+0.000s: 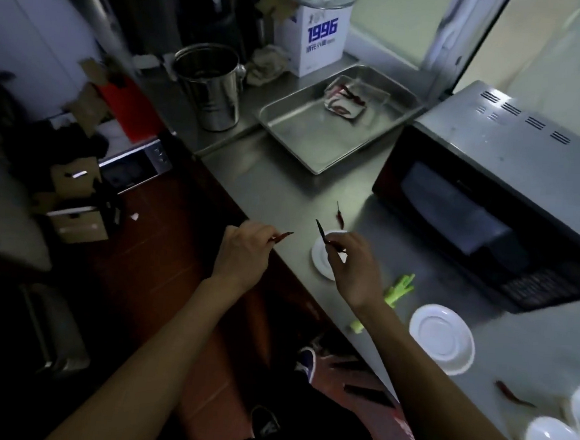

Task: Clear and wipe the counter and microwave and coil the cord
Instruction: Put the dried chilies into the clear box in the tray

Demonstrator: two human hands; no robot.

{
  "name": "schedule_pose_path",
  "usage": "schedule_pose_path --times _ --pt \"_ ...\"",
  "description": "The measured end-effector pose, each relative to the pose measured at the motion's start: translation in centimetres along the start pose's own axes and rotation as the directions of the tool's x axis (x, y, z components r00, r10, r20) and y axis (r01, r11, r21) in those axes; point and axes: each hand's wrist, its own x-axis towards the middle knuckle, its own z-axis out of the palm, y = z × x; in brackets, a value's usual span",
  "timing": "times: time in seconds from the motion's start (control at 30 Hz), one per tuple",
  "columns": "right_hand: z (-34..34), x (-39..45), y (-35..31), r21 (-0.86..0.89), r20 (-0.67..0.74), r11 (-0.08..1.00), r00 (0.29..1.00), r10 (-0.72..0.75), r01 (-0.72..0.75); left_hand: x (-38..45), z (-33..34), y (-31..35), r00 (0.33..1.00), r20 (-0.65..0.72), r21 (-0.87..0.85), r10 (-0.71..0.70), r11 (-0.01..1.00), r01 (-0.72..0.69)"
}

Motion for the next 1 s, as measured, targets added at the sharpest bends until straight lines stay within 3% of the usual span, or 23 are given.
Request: schedule_pose_path --times 0.27,0.47,0.73,1.0 --pt "4.1 9.2 1.5 0.039 0.03 0.999 0.999 0.015 -0.016 7.3 0.2 -4.4 0.999 0.028 0.041 -0.02 0.999 0.019" --pt "5.1 16.4 3.5 0.055 -0.033 0.998 0.999 0.032 -0.03 15.8 1.0 -6.0 0.998 0.053 0.094 0.04 0.995 -0.045" --pt "4.1 21.7 6.5 -0.06 -0.072 0.998 0.997 -0.013 0.009 24.3 3.4 -5.3 0.989 0.082 0.039 0.12 0.992 -0.123" --pt "4.7 26.4 9.7 -0.122 -0.093 0.986 0.991 0.099 -0.11 32.3 6.9 -6.0 0.966 0.134 -0.072 0.221 0.974 -0.213"
